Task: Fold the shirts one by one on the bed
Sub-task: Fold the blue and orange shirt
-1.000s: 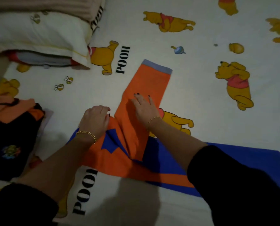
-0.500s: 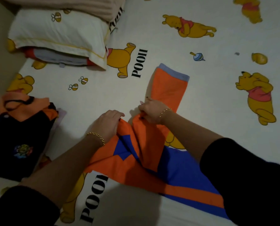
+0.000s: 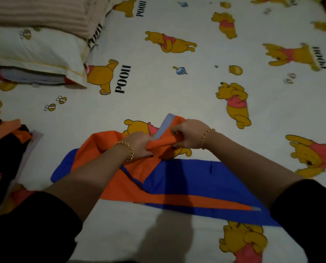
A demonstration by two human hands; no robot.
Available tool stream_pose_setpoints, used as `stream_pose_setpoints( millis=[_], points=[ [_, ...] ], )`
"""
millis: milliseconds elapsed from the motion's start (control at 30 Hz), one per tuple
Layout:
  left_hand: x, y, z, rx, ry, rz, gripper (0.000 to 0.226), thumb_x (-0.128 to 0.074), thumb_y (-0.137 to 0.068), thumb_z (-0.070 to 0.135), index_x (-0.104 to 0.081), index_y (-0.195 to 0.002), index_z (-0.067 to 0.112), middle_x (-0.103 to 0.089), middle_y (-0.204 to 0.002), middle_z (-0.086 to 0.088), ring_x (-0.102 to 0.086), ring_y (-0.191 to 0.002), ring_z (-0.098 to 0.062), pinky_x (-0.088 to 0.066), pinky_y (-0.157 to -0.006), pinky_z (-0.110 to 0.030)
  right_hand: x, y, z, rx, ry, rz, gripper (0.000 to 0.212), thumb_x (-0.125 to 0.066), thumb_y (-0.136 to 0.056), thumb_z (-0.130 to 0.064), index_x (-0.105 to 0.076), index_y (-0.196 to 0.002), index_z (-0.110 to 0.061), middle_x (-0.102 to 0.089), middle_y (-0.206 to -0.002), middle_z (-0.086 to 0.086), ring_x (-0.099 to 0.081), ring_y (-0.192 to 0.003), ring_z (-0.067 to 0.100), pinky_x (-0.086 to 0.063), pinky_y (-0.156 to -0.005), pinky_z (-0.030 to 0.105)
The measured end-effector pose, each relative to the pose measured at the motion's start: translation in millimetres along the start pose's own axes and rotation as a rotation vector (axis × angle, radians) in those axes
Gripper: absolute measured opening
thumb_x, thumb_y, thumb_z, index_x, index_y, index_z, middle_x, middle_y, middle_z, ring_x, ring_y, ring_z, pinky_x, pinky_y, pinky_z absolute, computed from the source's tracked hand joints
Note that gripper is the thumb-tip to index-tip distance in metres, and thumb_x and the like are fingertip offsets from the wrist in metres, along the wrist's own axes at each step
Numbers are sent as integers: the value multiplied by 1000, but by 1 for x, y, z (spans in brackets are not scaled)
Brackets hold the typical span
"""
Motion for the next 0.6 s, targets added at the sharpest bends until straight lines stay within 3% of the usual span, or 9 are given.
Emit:
stream_pose_setpoints(
  millis=[67, 167, 267, 367, 500, 600],
  points=[
    [7, 12, 16, 18, -106, 20, 4, -63, -86, 22, -60, -83, 23, -67, -93, -2, -60, -94, -23, -38, -68, -26, -17, 30, 21, -113, 78, -132, 35, -68, -80, -48, -62, -99, -19, -62, -87, 2, -58, -86, 23, -36, -68, 27],
    [12, 23, 16, 80, -323, 42, 16, -54, -89, 16, -61, -102, 23, -64, -104, 1, -57, -104, -20, -41, -75, -27, -34, 60, 47, -277, 99, -223, 31, -68, -80, -39, -59, -106, -25, -64, -102, 3, -61, -99, 24, -39, -87, 33],
    [10, 32, 14, 142, -442, 53, 26, -50, -89, 16, -57, -111, 28, -64, -109, 1, -58, -105, -20, -47, -80, -32, -40, 97, 74, -392, 279, -245, 34, -58, -81, -24, -54, -114, -33, -63, -100, -1, -57, -107, 21, -23, -104, 49],
    [-1, 47, 13, 171, -489, 94, 34, -47, -90, 13, -55, -120, 27, -64, -111, -1, -60, -104, -22, -47, -79, -31, -42, 137, 95, -470, 449, -124, 22, -56, -86, -26, -59, -107, -26, -62, -91, -4, -54, -103, 20, -23, -104, 51],
    [-43, 74, 11, 146, -391, 167, 16, -51, -91, 17, -58, -106, 18, -68, -102, -6, -64, -93, -25, -52, -77, -36, -92, 188, 97, -449, 434, -73, 25, -45, -96, -22, -49, -121, -22, -61, -110, 1, -53, -107, 24, -29, -102, 43],
    [-99, 90, 6, 201, -385, -20, 19, -48, -93, 19, -53, -110, 21, -63, -108, -1, -61, -99, -20, -49, -80, -32, -150, 220, 91, -501, 325, -192, 38, -49, -89, -19, -40, -125, -20, -55, -117, 2, -49, -109, 24, -34, -98, 39]
  ],
)
Point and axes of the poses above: each hand's wrist, its own y-axis away from the middle knuckle, its own x-axis out of the back of the hand, z = x × y, the point moved 9 cm from there along -y, towards the middle knuckle
